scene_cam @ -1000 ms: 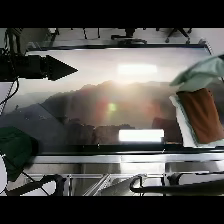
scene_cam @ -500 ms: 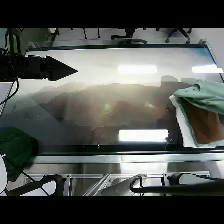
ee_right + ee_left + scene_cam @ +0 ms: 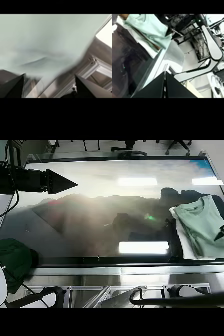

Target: Fold the shirts.

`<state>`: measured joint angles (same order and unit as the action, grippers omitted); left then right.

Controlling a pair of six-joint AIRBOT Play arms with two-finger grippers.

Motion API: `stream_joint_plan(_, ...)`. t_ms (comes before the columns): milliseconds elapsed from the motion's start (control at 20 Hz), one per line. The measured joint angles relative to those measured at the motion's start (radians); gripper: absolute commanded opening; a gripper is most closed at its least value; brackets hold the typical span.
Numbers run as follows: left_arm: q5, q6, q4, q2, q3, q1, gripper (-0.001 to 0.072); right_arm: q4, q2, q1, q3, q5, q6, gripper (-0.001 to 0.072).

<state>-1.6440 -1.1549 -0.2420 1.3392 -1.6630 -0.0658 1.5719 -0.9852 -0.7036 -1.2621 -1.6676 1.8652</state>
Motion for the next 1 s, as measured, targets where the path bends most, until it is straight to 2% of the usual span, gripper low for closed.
stream_joint_plan(200,-0.002,0.005,0.0,0.0,0.0,0.0,0.0016,0.004,-0.006,0.002,-0.03,0.018,-0.048,0.0679)
stream_joint_plan(250,-0.002,0.005,0.0,0.0,0.0,0.0,0.0016,-0.012,-0.006,0.005,-0.061,0.018,-0.054,0.0559)
stream_joint_plan(300,-0.002,0.005,0.0,0.0,0.0,0.0,0.0015,-0.034,-0.007,0.01,-0.092,0.022,-0.058,0.0322)
stream_joint_plan(350,-0.002,0.007,-0.001,0.0,0.0,0.0,0.0014,-0.066,-0.007,0.018,-0.127,0.03,-0.063,0.0159)
stream_joint_plan(400,-0.003,0.011,0.0,0.0,0.0,0.0,0.0013,-0.104,-0.005,0.028,-0.154,0.039,-0.071,0.0048)
stream_joint_plan(450,-0.006,0.013,-0.001,-0.002,0.0,0.0,0.0012,-0.15,0.001,0.04,-0.175,0.056,-0.08,0.0014)
stream_joint_plan(600,-0.032,0.024,-0.022,-0.028,0.0,0.0,0.0012,-0.269,0.024,0.084,-0.204,0.111,-0.113,0.0013)
stream_joint_plan(750,-0.027,0.027,-0.109,-0.099,0.022,0.0,0.0012,-0.352,0.062,0.181,-0.186,0.148,-0.144,0.0014)
stream_joint_plan(1000,0.083,0.028,-0.256,-0.325,0.277,0.0,0.0012,-0.408,0.2,0.505,0.039,0.31,-0.165,0.0015)
